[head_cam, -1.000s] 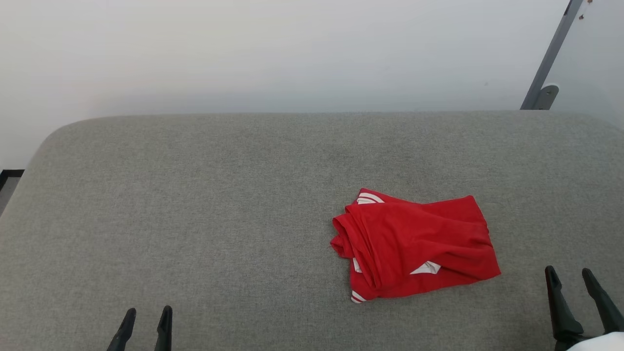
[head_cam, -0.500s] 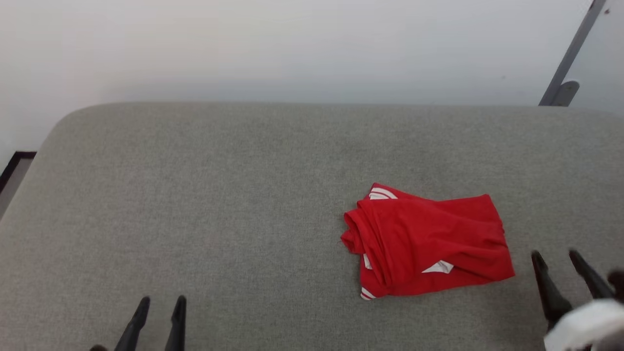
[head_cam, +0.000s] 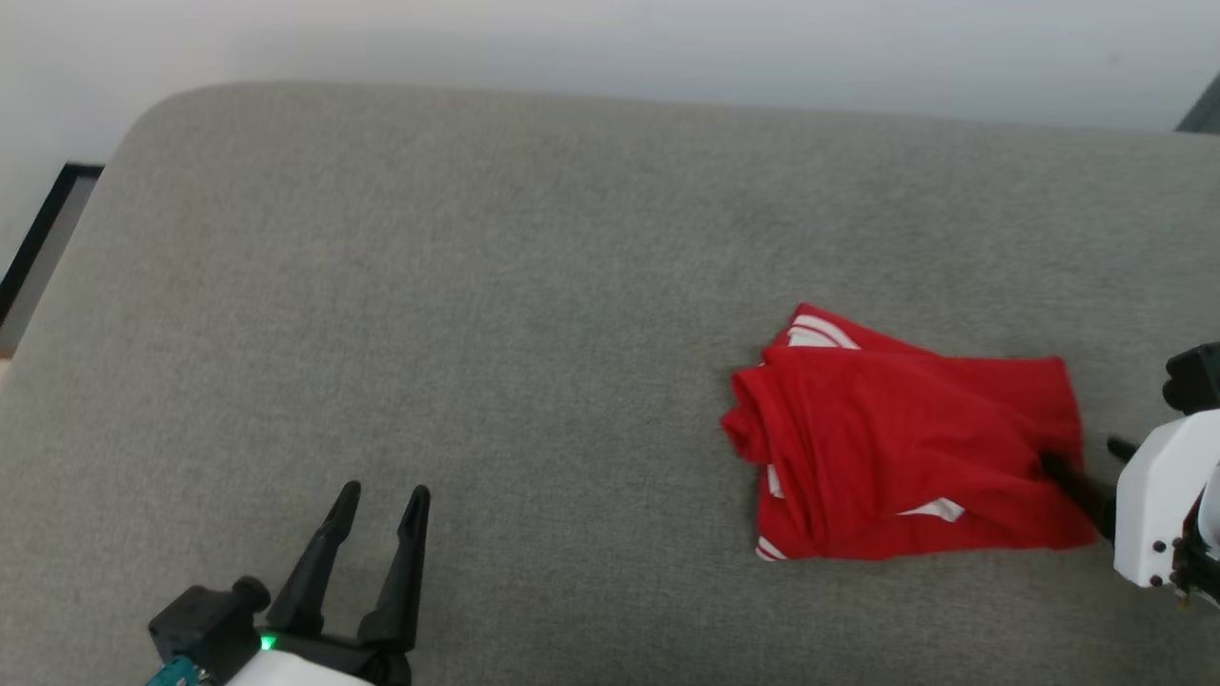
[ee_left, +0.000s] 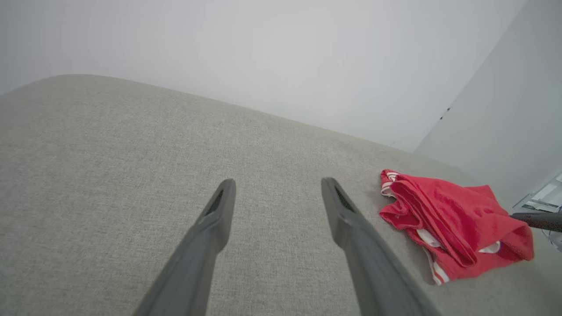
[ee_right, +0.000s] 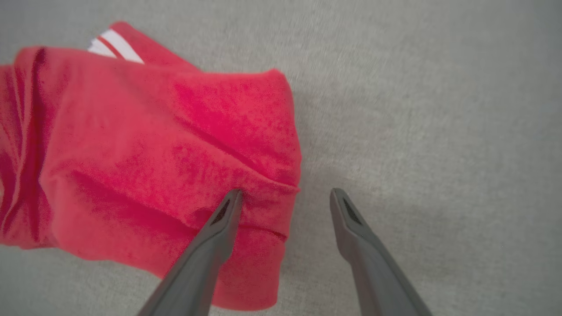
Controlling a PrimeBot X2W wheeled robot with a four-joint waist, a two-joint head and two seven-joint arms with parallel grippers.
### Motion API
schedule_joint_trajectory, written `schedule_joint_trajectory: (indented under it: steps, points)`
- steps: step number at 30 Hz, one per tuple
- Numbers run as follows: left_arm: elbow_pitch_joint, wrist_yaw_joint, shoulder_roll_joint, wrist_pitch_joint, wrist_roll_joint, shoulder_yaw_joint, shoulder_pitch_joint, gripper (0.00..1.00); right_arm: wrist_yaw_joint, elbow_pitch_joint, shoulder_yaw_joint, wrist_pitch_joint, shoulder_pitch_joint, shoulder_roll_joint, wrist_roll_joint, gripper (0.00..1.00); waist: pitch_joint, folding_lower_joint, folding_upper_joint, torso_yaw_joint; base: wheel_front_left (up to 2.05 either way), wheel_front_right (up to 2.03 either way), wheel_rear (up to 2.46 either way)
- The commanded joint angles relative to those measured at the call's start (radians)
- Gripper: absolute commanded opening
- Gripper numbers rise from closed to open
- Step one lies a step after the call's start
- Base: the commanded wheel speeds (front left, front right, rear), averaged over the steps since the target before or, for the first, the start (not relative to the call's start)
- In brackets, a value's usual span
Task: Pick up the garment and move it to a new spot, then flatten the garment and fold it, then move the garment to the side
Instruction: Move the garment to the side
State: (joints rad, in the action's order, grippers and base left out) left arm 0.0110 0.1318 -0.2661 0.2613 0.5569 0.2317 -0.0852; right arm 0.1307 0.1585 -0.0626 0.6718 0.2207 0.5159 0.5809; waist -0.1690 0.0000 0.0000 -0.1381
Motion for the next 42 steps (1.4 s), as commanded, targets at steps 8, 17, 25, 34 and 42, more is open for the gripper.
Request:
schedule_joint_trajectory:
  steps: [8,17,25,34,42]
  points:
    - [0.02,-0.002,-0.014,0.005,0.03,0.044,0.084,1.0,0.0,0.03,0.01,0.152,0.026,-0.034,0.011,1.0,-0.103,0.0,0.0,-0.058,0.0,0.0,0.0]
    - [0.033,-0.002,-0.043,0.005,0.014,0.102,0.137,1.0,-0.001,0.094,0.011,0.08,0.02,-0.089,-0.036,0.0,-0.114,0.0,0.0,-0.035,0.0,0.0,0.0]
    - [0.017,-0.002,-0.098,0.005,-0.006,0.103,0.197,1.0,-0.002,0.096,0.134,-0.065,0.04,-0.058,-0.078,0.0,-0.127,0.0,0.0,0.093,0.0,0.0,0.0]
    - [-0.033,-0.002,-0.218,0.005,0.006,0.112,0.355,1.0,0.0,0.148,0.393,-0.192,0.088,-0.047,-0.192,0.0,-0.228,0.0,0.0,0.232,0.0,0.0,0.0]
    - [-0.073,-0.002,-0.327,0.005,0.019,0.148,0.501,1.0,0.0,0.188,0.541,-0.3,0.195,-0.031,-0.331,0.0,-0.336,0.0,0.0,0.279,0.0,0.0,0.0]
